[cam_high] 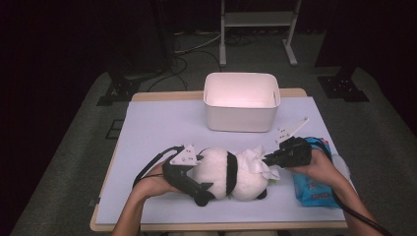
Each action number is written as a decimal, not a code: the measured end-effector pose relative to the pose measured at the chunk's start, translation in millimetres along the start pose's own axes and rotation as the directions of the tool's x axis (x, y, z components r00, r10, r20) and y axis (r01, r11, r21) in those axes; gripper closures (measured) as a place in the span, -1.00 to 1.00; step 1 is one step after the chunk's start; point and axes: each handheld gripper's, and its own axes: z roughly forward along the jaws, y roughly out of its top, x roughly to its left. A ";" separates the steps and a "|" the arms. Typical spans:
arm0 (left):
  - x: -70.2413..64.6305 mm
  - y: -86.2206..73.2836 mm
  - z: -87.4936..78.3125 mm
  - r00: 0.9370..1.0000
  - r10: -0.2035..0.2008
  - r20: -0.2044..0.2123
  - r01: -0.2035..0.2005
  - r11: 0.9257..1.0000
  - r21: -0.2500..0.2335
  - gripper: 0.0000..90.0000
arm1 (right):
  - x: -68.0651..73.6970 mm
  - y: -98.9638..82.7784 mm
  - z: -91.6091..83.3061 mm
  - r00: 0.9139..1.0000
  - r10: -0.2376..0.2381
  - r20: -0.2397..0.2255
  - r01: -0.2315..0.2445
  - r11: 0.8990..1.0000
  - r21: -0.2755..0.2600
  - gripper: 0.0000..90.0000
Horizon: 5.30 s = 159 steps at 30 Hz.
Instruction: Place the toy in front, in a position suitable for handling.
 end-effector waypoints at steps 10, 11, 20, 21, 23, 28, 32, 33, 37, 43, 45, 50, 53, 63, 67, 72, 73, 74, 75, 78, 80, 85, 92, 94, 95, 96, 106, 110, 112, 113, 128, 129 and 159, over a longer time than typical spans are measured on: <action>-3.2 2.8 0.2 1.000 0.015 -0.001 -0.015 1.000 0.010 -0.70 | 1.9 14.6 5.5 0.999 -0.036 0.005 0.036 0.999 0.008 0.86; -3.3 2.9 0.2 1.000 0.017 -0.002 -0.017 1.000 0.011 -0.70 | 2.9 18.9 7.2 0.999 -0.040 0.000 0.040 0.999 0.007 0.86; -3.9 2.3 -0.1 1.000 0.023 0.000 -0.023 1.000 0.019 -0.70 | 13.0 53.5 25.4 0.993 -0.113 -0.025 0.113 0.993 0.014 0.86; -3.7 2.1 -0.2 1.000 0.022 -0.001 -0.022 0.999 0.023 -0.70 | 13.7 55.6 26.7 0.992 -0.120 -0.025 0.120 0.993 0.018 0.86; -3.7 1.3 0.0 1.000 0.019 -0.003 -0.019 1.000 0.017 -0.70 | 14.3 56.9 27.2 0.992 -0.121 -0.022 0.121 0.992 0.020 0.86; -2.9 1.0 0.0 1.000 0.017 0.001 -0.017 1.000 0.015 -0.70 | 9.1 47.2 20.8 0.995 -0.095 -0.024 0.095 0.995 -0.005 0.86; -2.4 0.8 -0.7 1.000 0.017 0.003 -0.017 1.000 0.019 -0.70 | 3.0 33.6 14.2 0.998 -0.062 -0.020 0.061 0.998 -0.015 0.85; -2.5 0.8 -0.7 1.000 0.017 0.004 -0.017 1.000 0.019 -0.70 | 1.3 29.9 12.6 0.998 -0.054 -0.018 0.054 0.998 -0.016 0.86; -3.2 1.2 -0.9 1.000 0.017 0.008 -0.018 1.000 0.016 -0.70 | -3.5 13.3 6.3 1.000 -0.003 -0.012 0.002 1.000 -0.026 0.85; -3.2 1.6 -1.7 1.000 0.021 0.012 -0.021 1.000 0.019 -0.70 | -8.4 -9.8 0.4 0.999 0.037 0.006 -0.036 0.999 -0.019 0.85; -3.5 1.4 -1.6 1.000 0.020 0.012 -0.020 1.000 0.016 -0.70 | -8.6 -15.8 -0.6 0.999 0.048 0.010 -0.048 0.999 -0.009 0.85; -3.6 2.2 -1.7 1.000 0.023 0.015 -0.023 1.000 0.016 -0.70 | -7.3 -20.1 -2.9 0.998 0.051 0.020 -0.051 0.999 -0.004 0.85; -3.7 2.1 -1.4 1.000 0.023 0.014 -0.023 1.000 0.014 -0.70 | -3.4 -11.6 -4.3 0.999 0.034 0.014 -0.034 0.999 -0.019 0.85; -4.4 3.9 -1.0 0.999 0.031 0.010 -0.032 0.999 0.016 -0.70 | 18.7 46.5 20.1 0.993 -0.109 -0.035 0.109 0.994 0.003 0.85; -4.4 3.9 -0.9 0.999 0.033 0.010 -0.033 0.999 0.015 -0.70 | 27.5 58.3 29.1 0.989 -0.140 -0.049 0.140 0.990 0.009 0.85; -5.5 4.8 -2.1 0.999 0.035 0.019 -0.035 0.999 -0.005 -0.70 | 26.6 51.8 31.1 0.989 -0.136 -0.061 0.136 0.991 -0.004 0.86; -6.0 5.8 -2.4 0.999 0.035 0.020 -0.035 0.999 -0.011 -0.70 | 27.0 49.1 31.0 0.990 -0.126 -0.063 0.126 0.992 -0.005 0.86; -6.3 6.7 -2.7 0.999 0.034 0.019 -0.034 0.999 -0.016 -0.70 | 27.5 46.8 30.4 0.990 -0.122 -0.064 0.122 0.993 -0.009 0.86; -6.4 8.4 -3.7 0.999 0.030 0.020 -0.030 0.999 -0.026 -0.70 | 28.0 44.9 29.4 0.990 -0.124 -0.062 0.123 0.992 -0.011 0.86; -6.4 9.8 -4.4 0.999 0.026 0.022 -0.025 0.999 -0.033 -0.70 | 30.1 41.8 27.2 0.991 -0.121 -0.053 0.120 0.993 -0.008 0.86; -6.2 11.2 -5.5 0.999 0.020 0.025 -0.019 0.999 -0.034 -0.70 | 30.8 40.2 26.5 0.990 -0.132 -0.051 0.132 0.991 -0.011 0.86; -3.9 11.8 -6.4 1.000 -0.003 0.020 0.004 0.999 -0.041 -0.70 | 34.0 35.1 24.4 0.991 -0.125 -0.057 0.124 0.992 -0.013 0.86; -4.7 10.8 -1.6 0.999 -0.008 0.038 0.008 1.000 -0.020 -0.72 | 36.8 30.7 21.7 0.989 -0.137 -0.063 0.136 0.991 -0.020 0.86; -6.9 11.4 0.0 0.999 -0.001 0.033 0.001 1.000 -0.020 -0.69 | 38.9 32.8 21.2 0.989 -0.136 -0.056 0.135 0.991 -0.018 0.86; -7.2 11.7 0.0 0.999 0.002 0.033 -0.001 1.000 -0.023 -0.69 | 39.1 34.8 21.1 0.987 -0.150 -0.054 0.149 0.989 -0.018 0.86; -7.0 12.2 -0.3 0.999 0.002 0.033 -0.001 0.999 -0.033 -0.67 | 40.1 36.4 20.6 0.988 -0.147 -0.051 0.146 0.989 -0.020 0.86; -13.1 17.3 1.1 0.998 0.052 0.026 -0.052 0.999 -0.017 -0.66 | 47.9 72.0 24.8 0.977 -0.195 -0.082 0.189 0.979 -0.076 0.86; -14.5 18.0 1.6 0.998 0.058 0.024 -0.057 0.998 -0.013 -0.66 | 49.0 84.9 28.3 0.974 -0.208 -0.094 0.200 0.976 -0.085 0.86; -14.4 17.5 1.7 0.998 0.054 0.022 -0.054 0.999 -0.008 -0.66 | 49.2 90.3 30.8 0.972 -0.215 -0.095 0.208 0.975 -0.084 0.86; -13.8 16.9 1.6 0.998 0.053 0.021 -0.053 0.999 -0.007 -0.66 | 49.3 92.9 31.7 0.971 -0.219 -0.097 0.212 0.974 -0.077 0.86; -16.0 19.2 1.9 0.997 0.064 0.033 -0.063 0.998 -0.022 -0.66 | 38.1 79.3 21.8 0.983 -0.166 -0.074 0.163 0.986 -0.044 0.86; -16.1 19.6 1.7 0.997 0.074 0.033 -0.073 0.997 -0.017 -0.66 | 38.3 82.4 22.5 0.982 -0.175 -0.073 0.172 0.984 -0.050 0.86; -9.9 11.3 2.4 0.998 0.045 0.045 -0.045 0.999 -0.008 -0.66 | 24.8 59.4 20.3 0.991 -0.127 -0.034 0.128 0.991 0.041 0.86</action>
